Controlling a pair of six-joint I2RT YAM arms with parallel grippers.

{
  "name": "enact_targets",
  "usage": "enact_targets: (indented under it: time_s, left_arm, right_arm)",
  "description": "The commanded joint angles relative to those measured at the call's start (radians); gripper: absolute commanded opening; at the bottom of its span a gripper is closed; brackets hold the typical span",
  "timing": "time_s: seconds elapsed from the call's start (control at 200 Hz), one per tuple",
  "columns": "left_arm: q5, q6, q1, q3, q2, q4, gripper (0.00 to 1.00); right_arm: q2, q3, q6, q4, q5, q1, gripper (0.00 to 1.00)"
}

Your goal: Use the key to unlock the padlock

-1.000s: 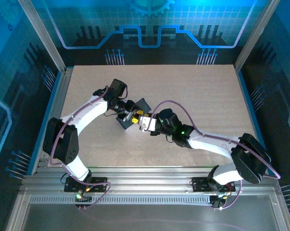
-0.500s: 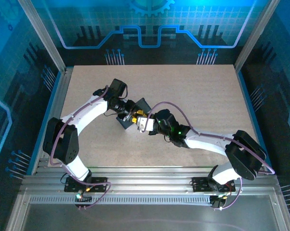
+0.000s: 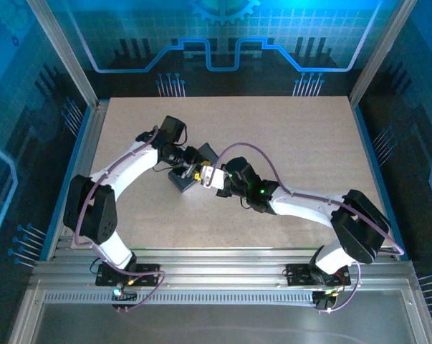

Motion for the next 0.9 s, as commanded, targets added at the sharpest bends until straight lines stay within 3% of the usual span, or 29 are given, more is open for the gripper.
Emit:
enact_targets:
  time_s: [0.0,0.23,0.33,0.54,0.895]
  left_arm:
    - [0.049,-0.028,-0.017,-0.008,-0.025,0.076,0.00]
    - [0.038,-0.029,-0.016,-0.042,-0.024,0.115,0.00]
    - [0.026,-0.004,-0.013,-0.040,-0.021,0.102,0.00]
    - [0.020,0.023,-0.014,-0.041,-0.020,0.093,0.00]
    - [0.019,0.008,-0.013,-0.040,-0.029,0.117,0.00]
  right_arm:
    - [0.004,0.045,0.328,0.040,-0.106,-0.021,0.00]
    - [-0.048,-0.029,0.776,0.123,-0.235,-0.090,0.02]
    - [-0.067,-0.027,0.805,0.010,-0.335,-0.143,0.18]
    - [-0.068,-0.059,1.021,0.059,-0.580,-0.310,0.35]
    - [0.038,-0.012,1.139,0.191,-0.641,-0.256,0.42]
